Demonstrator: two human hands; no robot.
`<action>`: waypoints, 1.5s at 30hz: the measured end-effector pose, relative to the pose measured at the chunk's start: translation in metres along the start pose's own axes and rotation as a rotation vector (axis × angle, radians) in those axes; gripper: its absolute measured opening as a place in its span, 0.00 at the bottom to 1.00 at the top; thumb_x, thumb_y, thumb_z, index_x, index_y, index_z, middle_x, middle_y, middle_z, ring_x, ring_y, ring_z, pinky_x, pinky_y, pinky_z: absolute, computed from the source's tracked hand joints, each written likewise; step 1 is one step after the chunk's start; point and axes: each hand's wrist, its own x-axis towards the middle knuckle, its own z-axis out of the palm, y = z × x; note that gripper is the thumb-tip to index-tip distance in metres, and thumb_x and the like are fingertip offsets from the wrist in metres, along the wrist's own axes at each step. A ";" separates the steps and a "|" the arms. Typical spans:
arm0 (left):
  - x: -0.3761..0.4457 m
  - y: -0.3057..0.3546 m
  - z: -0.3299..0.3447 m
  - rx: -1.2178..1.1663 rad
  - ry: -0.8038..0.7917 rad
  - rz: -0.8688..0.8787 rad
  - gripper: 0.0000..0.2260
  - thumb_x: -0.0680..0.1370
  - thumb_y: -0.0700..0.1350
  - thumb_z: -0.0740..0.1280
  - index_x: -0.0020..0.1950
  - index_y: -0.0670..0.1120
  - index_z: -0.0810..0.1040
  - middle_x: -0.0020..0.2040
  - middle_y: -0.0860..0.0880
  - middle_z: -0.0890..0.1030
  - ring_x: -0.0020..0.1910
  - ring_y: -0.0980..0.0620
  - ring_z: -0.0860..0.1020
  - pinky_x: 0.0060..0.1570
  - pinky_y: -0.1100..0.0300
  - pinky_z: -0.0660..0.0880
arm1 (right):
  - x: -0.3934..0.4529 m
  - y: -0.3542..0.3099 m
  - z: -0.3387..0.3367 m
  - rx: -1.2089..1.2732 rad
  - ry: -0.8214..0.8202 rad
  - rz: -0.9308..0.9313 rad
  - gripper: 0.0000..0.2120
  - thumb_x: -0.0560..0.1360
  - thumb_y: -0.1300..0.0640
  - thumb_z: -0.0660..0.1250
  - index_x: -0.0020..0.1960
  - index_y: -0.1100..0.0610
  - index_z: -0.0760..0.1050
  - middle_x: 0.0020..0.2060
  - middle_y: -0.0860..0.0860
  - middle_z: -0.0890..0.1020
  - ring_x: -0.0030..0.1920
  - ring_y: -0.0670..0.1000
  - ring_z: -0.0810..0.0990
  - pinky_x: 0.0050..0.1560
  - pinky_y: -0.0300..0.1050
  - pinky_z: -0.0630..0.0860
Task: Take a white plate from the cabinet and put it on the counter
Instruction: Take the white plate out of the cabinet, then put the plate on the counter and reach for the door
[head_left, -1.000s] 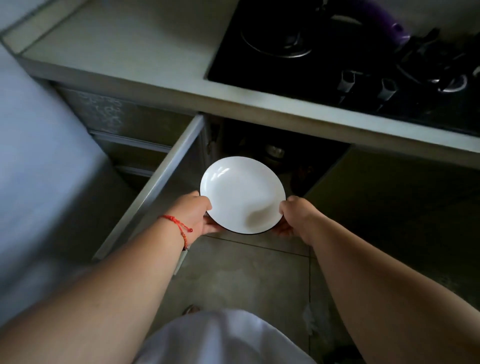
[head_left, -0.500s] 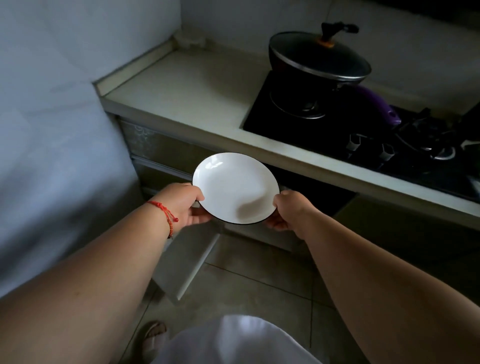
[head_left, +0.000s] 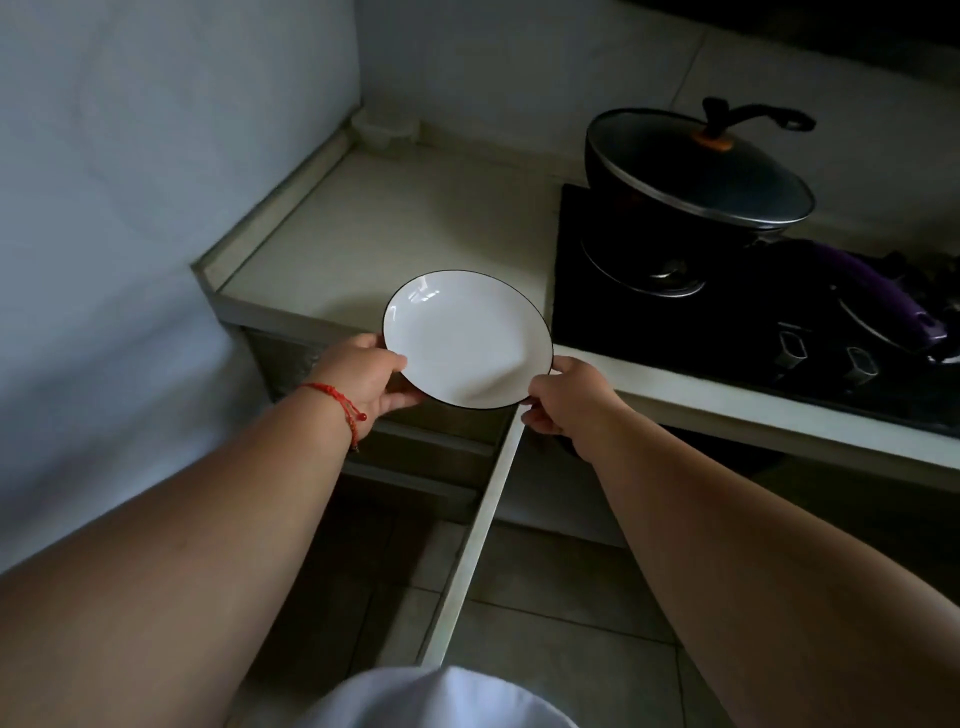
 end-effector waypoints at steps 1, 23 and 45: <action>0.012 0.004 0.000 0.006 -0.006 -0.001 0.20 0.74 0.31 0.60 0.65 0.41 0.68 0.59 0.45 0.71 0.56 0.43 0.75 0.28 0.55 0.80 | 0.009 -0.004 0.005 0.038 0.014 0.019 0.19 0.72 0.66 0.60 0.62 0.54 0.72 0.42 0.57 0.82 0.33 0.51 0.80 0.23 0.36 0.77; 0.111 0.021 0.012 -0.070 0.120 -0.010 0.17 0.74 0.33 0.60 0.60 0.45 0.75 0.54 0.46 0.74 0.51 0.46 0.75 0.26 0.57 0.79 | 0.113 -0.036 0.032 0.229 0.003 0.069 0.23 0.71 0.71 0.60 0.62 0.54 0.72 0.40 0.57 0.82 0.29 0.51 0.83 0.32 0.45 0.81; -0.032 -0.103 0.027 0.907 -0.243 -0.346 0.16 0.78 0.46 0.58 0.63 0.41 0.69 0.50 0.40 0.79 0.41 0.47 0.78 0.35 0.57 0.79 | -0.038 0.057 -0.016 0.278 -0.005 0.225 0.12 0.77 0.65 0.60 0.60 0.62 0.71 0.34 0.54 0.76 0.31 0.51 0.76 0.29 0.39 0.77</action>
